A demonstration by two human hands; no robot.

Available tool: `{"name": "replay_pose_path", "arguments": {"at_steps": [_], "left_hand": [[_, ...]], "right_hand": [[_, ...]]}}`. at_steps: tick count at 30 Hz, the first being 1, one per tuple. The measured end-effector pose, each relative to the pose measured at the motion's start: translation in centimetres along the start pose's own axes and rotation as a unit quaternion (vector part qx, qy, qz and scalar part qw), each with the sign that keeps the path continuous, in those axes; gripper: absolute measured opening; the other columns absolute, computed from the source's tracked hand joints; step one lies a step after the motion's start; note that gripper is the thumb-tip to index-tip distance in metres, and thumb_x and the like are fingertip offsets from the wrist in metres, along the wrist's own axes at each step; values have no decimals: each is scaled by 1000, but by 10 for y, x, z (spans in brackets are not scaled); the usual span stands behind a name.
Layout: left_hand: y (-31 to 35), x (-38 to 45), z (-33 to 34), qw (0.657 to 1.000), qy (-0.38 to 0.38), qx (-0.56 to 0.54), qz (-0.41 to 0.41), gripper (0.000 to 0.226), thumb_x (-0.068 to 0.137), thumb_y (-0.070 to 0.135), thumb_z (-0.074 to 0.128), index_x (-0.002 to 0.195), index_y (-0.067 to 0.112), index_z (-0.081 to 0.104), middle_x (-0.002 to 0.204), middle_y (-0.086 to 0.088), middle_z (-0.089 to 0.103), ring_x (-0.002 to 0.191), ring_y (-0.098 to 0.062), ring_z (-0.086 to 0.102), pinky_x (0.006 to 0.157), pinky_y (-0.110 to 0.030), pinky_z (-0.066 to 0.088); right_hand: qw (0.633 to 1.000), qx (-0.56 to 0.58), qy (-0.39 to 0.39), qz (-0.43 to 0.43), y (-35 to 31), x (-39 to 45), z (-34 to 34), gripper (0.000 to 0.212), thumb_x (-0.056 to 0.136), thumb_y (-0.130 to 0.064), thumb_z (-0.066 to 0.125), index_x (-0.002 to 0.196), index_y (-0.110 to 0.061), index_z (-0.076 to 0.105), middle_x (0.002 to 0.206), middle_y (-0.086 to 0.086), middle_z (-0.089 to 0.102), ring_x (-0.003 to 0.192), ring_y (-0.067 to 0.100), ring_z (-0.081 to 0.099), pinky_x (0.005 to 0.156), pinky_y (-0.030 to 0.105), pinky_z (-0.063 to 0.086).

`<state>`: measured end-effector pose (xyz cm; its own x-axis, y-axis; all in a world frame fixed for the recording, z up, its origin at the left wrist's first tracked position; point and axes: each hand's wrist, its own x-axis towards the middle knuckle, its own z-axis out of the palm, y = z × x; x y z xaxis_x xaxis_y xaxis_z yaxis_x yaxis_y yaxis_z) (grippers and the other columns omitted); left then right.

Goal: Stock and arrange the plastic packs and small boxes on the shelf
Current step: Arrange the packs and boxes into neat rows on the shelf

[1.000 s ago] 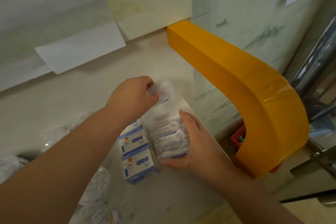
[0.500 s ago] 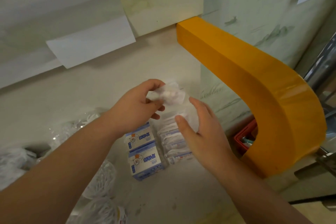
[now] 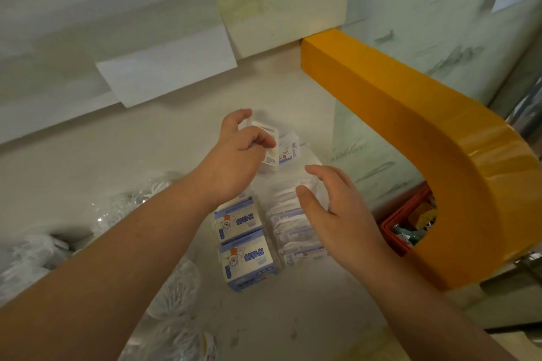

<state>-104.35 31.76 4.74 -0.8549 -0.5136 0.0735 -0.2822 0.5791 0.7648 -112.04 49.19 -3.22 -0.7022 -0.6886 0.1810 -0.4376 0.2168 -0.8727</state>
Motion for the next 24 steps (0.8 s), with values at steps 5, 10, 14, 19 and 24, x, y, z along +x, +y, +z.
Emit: {"name": "replay_pose_path", "arguments": {"at_steps": [5, 10, 14, 19, 24], "left_hand": [[-8, 12, 6, 997, 10, 78, 27, 43, 94, 2, 45, 114, 39, 55, 135, 4, 34, 102, -9, 50, 68, -3, 41], [-15, 26, 19, 975, -38, 211, 63, 54, 92, 8, 54, 137, 35, 43, 128, -2, 48, 108, -16, 54, 90, -28, 46], [-18, 34, 28, 960, -67, 265, 65, 49, 92, 14, 58, 136, 31, 45, 130, -2, 49, 106, -19, 56, 92, -41, 50], [-24, 42, 36, 945, -56, 311, 84, 41, 91, 25, 64, 130, 22, 52, 122, -1, 55, 105, -20, 56, 90, -37, 48], [-30, 45, 36, 924, -30, 371, 88, 33, 88, 34, 66, 118, 22, 58, 115, 0, 60, 104, -20, 52, 91, -37, 45]], "right_hand": [[1000, -11, 4, 13, 8, -3, -2, 46, 91, -53, 46, 134, -36, 46, 132, -19, 46, 118, -1, 46, 79, 1, 33], [1000, -9, -7, 11, 10, -7, -1, 44, 92, -49, 49, 134, -34, 47, 132, -18, 46, 119, 1, 47, 84, 3, 35], [1000, -22, -10, 3, 12, -9, -1, 45, 93, -52, 47, 135, -36, 45, 132, -21, 45, 118, -3, 45, 79, -3, 35], [1000, -19, -11, 2, 15, -10, -2, 43, 94, -51, 48, 135, -35, 46, 132, -22, 44, 120, -4, 45, 86, 3, 34], [1000, -16, -11, 5, 18, -10, -2, 42, 94, -53, 47, 133, -38, 45, 131, -23, 44, 119, -6, 44, 90, 6, 33]]}}
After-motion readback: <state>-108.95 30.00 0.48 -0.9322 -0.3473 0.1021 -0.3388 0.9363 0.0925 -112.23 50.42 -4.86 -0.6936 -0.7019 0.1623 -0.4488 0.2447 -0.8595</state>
